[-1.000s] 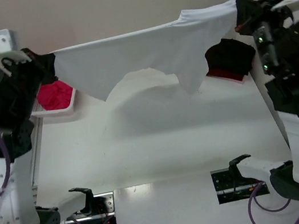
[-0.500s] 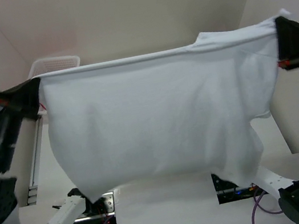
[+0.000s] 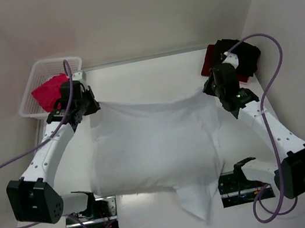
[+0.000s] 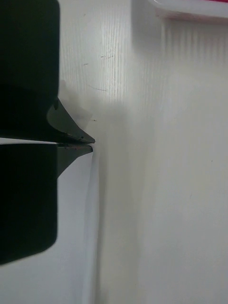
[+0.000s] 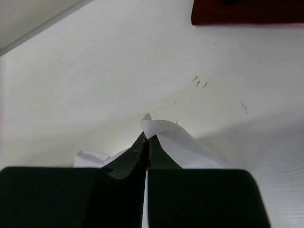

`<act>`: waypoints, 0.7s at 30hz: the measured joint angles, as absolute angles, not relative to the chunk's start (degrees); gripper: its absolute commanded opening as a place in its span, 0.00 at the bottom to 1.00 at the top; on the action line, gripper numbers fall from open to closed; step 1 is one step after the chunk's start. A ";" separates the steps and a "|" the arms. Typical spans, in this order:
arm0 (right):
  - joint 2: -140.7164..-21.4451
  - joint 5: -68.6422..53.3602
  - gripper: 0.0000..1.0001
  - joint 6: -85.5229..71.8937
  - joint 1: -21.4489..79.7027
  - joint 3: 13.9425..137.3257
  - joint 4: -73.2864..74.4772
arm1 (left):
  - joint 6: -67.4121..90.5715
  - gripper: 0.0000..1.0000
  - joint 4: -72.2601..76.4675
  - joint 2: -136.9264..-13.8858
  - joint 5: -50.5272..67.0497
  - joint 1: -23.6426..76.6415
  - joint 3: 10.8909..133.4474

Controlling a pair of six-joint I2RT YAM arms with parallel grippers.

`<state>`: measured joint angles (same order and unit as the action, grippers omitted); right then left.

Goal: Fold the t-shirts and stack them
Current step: Flatten out the tshirt

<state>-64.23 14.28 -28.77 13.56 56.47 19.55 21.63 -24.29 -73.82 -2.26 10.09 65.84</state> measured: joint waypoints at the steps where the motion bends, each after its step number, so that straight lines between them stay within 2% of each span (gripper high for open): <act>1: -64.88 14.46 0.00 -30.04 13.56 54.39 18.24 | 21.71 0.00 -23.22 -74.98 -2.20 10.09 65.36; 6: -73.89 14.63 0.00 -32.62 13.39 53.39 10.76 | 22.55 0.00 -16.86 -84.75 -3.20 10.04 66.06; 12: -87.05 14.66 0.00 -32.53 13.06 57.04 4.60 | 21.45 0.00 -13.19 -100.86 -5.52 10.00 73.06; 21: -101.41 13.21 0.00 -31.83 9.65 73.80 0.19 | 21.04 0.00 -10.00 -109.65 -6.13 6.20 86.41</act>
<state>-101.41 13.21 -31.83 9.65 73.80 0.19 21.04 -10.00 -109.65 -6.13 6.20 86.41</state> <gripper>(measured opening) 0.007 0.009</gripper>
